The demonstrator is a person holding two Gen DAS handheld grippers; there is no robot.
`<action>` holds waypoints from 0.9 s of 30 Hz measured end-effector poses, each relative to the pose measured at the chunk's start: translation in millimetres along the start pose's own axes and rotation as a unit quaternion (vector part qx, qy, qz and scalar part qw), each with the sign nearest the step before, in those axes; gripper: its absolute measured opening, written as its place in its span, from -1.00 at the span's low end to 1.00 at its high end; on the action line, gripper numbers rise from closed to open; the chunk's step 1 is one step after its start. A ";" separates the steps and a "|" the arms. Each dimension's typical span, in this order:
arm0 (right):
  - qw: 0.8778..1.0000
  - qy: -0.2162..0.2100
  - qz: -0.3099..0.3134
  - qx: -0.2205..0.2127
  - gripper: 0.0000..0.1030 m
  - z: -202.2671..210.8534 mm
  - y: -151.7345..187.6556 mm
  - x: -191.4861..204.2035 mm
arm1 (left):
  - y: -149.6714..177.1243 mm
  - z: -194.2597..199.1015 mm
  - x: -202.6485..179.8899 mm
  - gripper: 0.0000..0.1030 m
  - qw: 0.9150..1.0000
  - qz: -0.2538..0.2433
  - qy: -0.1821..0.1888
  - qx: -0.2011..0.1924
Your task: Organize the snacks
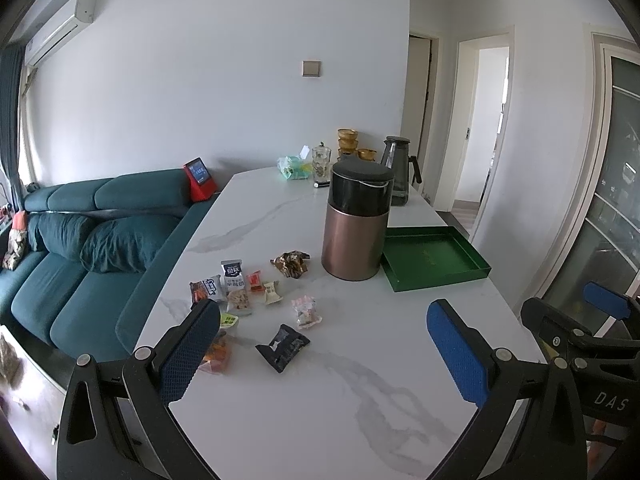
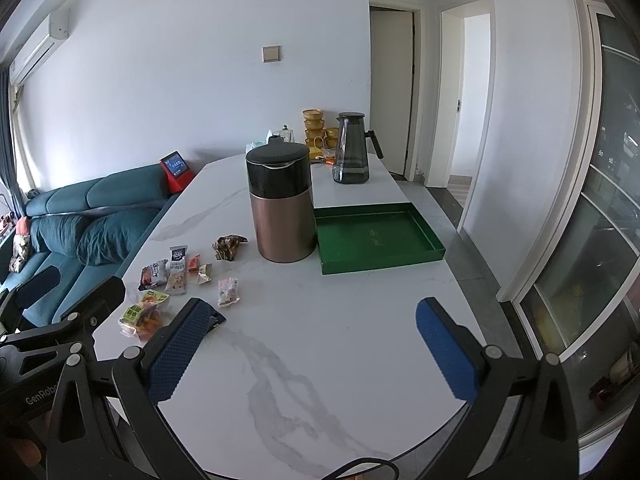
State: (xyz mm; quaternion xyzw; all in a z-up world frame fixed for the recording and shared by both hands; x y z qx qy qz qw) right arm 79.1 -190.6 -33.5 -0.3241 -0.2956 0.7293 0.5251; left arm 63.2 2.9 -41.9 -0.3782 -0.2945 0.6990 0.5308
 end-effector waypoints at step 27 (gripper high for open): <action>1.000 0.002 0.000 0.001 1.00 -1.9 2.7 1.7 | 2.0 -1.7 -0.9 0.97 1.000 -0.002 0.000 0.004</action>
Point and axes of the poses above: each gripper's, at about its wrist camera, not at the fingertips, and z roughly against the way its jaws point, x to its left, y to its underside, the point moved 8 cm from there along -z, roughly the way its jaws point, and after that the axes turned 11 degrees about z, right-handed, at the moved point
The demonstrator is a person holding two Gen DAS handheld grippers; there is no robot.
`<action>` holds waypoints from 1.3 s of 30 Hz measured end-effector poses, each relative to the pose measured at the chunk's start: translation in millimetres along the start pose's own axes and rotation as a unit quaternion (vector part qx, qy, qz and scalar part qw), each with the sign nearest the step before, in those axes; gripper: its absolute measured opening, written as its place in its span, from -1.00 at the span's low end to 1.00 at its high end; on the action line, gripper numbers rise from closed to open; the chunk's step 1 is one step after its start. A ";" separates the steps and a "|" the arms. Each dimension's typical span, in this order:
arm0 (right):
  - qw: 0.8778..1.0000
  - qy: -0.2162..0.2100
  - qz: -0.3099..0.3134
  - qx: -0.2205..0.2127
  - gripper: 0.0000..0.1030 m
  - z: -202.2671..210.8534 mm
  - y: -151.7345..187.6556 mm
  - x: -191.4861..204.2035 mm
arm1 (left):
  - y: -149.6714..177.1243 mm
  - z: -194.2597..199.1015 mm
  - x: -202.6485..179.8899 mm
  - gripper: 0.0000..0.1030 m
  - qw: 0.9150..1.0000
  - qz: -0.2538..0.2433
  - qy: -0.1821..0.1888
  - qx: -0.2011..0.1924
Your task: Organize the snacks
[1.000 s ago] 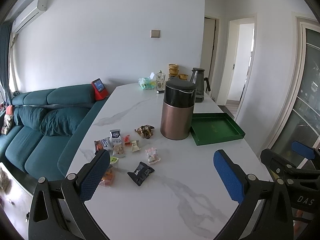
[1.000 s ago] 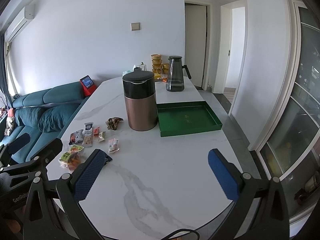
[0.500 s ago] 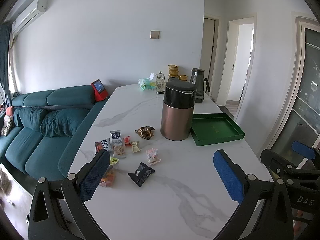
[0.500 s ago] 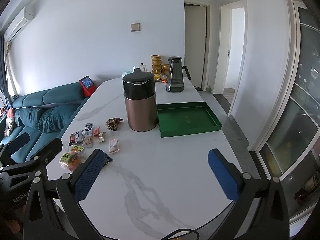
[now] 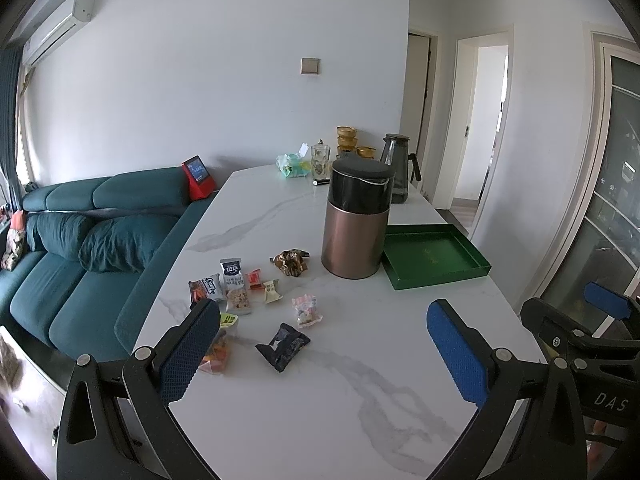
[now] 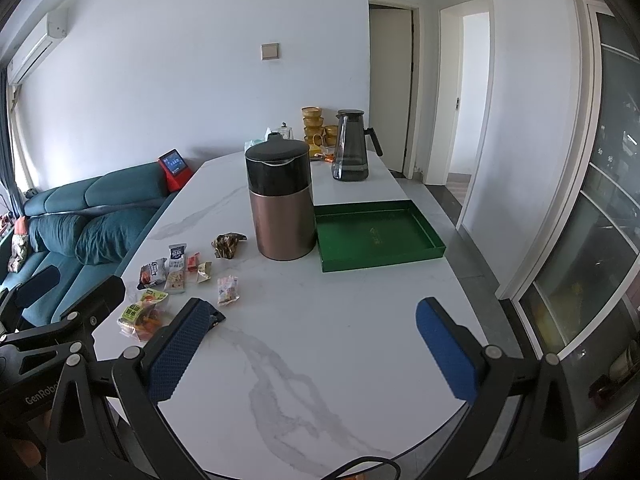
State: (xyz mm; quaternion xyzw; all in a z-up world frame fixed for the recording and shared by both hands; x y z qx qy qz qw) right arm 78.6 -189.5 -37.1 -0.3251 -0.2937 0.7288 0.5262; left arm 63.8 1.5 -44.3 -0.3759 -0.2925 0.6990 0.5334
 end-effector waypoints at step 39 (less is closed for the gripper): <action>0.973 -0.150 0.098 0.144 1.00 -220.1 -18.4 120.0 | 20.2 -156.3 145.2 0.98 0.985 0.066 -0.134 0.089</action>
Point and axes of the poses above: each gripper's, at about its wrist camera, not at the fingertips, and z roughly against the way its jaws point, x to its left, y to its underside, the point moved 8 cm from there along -z, roughly the way its jaws point, and after that the axes turned 11 degrees about z, right-handed, at the moved point
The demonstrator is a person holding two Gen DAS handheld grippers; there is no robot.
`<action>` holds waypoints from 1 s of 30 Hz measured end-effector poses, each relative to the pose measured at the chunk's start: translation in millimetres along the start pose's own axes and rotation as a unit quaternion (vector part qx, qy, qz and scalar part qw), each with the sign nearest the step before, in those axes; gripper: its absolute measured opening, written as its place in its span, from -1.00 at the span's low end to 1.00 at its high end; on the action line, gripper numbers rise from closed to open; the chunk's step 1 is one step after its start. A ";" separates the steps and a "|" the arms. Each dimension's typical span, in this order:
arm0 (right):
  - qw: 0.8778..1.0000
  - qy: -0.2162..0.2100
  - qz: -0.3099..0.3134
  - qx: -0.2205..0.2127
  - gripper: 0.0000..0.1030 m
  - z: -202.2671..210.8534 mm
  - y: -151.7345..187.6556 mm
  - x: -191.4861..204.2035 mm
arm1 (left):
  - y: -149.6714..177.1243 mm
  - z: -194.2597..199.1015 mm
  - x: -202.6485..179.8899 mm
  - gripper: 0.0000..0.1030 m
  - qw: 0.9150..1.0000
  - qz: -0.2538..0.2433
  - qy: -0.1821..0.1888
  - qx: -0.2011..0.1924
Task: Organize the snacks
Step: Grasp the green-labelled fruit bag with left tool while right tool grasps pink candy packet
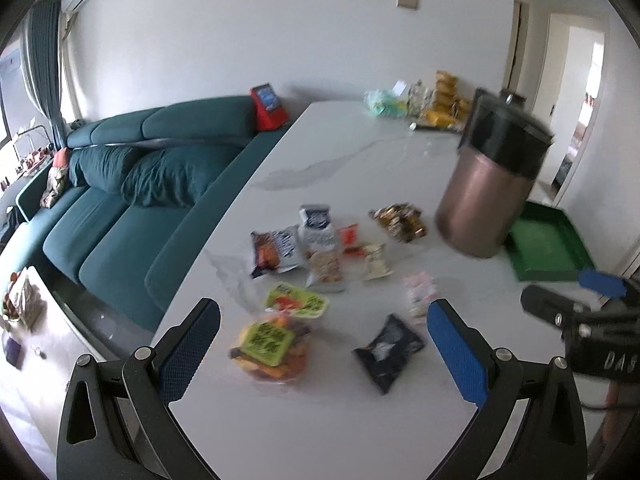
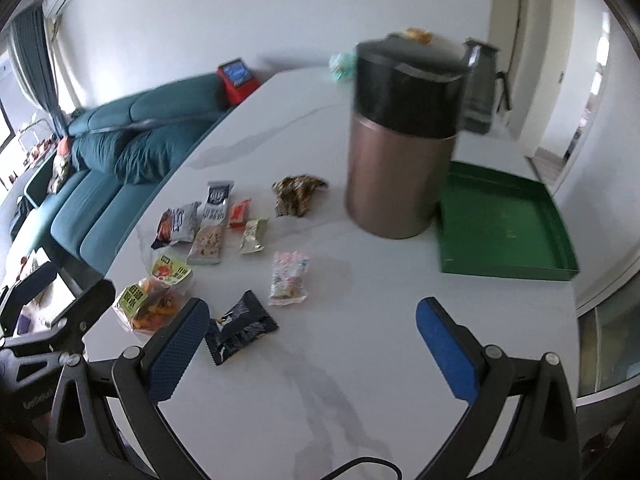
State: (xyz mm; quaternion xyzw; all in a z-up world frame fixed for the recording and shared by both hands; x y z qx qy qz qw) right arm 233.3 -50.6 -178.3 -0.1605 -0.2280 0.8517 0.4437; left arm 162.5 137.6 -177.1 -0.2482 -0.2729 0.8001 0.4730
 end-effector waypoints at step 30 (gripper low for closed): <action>0.989 0.053 -0.035 0.137 1.00 -168.1 8.8 19.2 | 46.3 -138.9 53.8 0.98 0.980 -0.114 0.050 0.157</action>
Point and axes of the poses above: each gripper's, at about its wrist camera, not at the fingertips, and z roughly against the way its jaws point, x to its left, y to its underside, the point moved 8 cm from there along -z, roughly the way its jaws point, and after that the axes turned 11 degrees about z, right-handed, at the moved point
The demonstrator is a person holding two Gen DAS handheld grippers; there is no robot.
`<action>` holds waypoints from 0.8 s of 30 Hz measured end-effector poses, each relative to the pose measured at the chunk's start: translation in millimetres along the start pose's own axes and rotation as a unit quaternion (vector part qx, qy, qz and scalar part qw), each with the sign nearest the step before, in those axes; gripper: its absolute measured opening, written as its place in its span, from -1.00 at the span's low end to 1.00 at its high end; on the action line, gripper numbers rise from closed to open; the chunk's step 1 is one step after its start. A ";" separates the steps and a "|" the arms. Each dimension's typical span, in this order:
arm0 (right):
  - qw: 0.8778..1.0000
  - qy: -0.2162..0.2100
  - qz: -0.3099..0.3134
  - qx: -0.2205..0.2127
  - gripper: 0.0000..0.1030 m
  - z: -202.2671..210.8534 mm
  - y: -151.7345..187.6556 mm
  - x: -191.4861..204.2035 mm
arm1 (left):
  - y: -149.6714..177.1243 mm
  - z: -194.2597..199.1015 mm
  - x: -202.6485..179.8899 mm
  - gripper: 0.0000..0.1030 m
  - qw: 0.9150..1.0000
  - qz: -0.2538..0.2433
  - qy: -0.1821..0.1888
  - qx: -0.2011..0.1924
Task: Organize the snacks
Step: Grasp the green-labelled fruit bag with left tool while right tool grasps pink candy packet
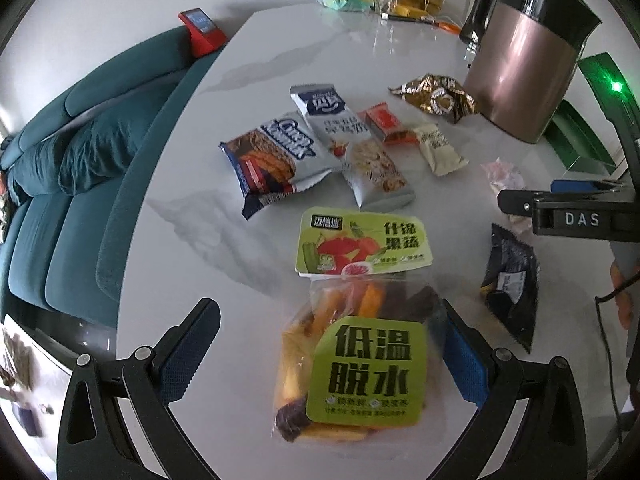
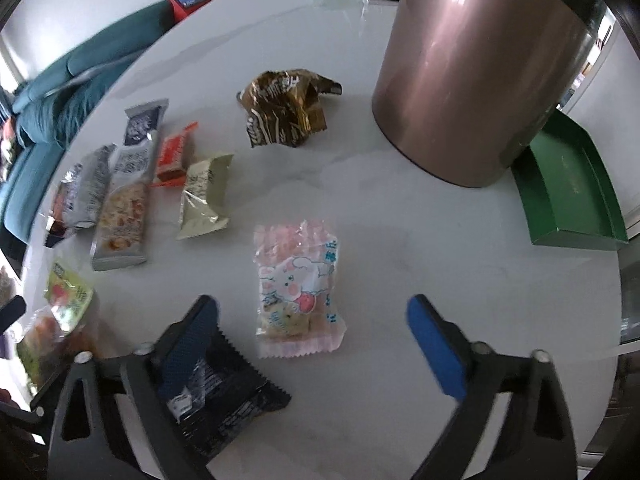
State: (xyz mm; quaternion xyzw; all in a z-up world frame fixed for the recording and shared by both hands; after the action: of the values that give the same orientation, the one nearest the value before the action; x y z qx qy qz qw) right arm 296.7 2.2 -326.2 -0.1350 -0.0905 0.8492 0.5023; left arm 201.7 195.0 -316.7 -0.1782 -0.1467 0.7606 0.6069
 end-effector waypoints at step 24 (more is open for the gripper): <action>1.000 -0.024 -0.007 0.004 0.87 -13.4 0.6 3.0 | 4.8 -26.7 16.9 0.98 0.999 0.016 -0.020 0.030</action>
State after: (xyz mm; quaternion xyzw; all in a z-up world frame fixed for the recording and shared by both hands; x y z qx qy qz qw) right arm 299.1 4.8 -339.6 -0.1119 -0.0998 0.8493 0.5062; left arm 206.1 210.6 -344.3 -0.1468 -0.1329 0.7776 0.5967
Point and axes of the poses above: each gripper's, at about its wrist camera, not at the fingertips, and z roughly against the way its jaws point, x to its left, y to its underside, the point moved 8 cm from there along -z, roughly the way its jaws point, and after that the axes turned 11 degrees about z, right-handed, at the moved point
